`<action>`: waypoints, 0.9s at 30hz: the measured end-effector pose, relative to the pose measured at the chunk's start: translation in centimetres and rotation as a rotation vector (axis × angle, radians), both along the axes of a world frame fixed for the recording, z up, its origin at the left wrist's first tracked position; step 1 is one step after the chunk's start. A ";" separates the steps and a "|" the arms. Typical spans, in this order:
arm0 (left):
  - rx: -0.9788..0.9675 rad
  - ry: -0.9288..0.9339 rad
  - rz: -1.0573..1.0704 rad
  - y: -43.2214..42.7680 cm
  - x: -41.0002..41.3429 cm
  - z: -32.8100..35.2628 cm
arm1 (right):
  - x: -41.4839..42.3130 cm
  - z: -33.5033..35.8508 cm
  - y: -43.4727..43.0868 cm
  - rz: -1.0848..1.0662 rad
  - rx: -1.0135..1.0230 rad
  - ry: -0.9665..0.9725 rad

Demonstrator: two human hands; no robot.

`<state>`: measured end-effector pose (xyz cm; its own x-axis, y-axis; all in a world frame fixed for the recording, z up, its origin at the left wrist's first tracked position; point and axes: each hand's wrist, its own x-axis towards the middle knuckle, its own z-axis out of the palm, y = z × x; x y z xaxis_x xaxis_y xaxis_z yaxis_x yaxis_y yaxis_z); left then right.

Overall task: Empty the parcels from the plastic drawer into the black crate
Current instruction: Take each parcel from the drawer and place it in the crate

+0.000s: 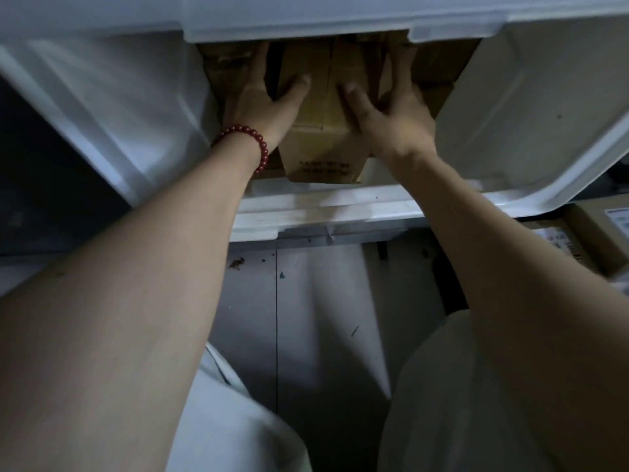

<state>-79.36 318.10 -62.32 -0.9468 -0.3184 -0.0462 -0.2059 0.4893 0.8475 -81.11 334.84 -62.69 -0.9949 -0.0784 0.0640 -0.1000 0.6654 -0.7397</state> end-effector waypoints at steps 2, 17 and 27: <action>0.021 -0.003 0.001 0.0 0.3 0.2 | 0.1 0.2 0.1 -0.015 -0.094 -0.084; 0.232 -0.077 0.024 3.6 3.4 1.6 | 3.0 1.9 3.4 0.073 -0.570 -0.380; 0.342 0.048 0.171 4.5 4.6 3.6 | 4.3 3.5 2.9 0.074 -0.683 -0.297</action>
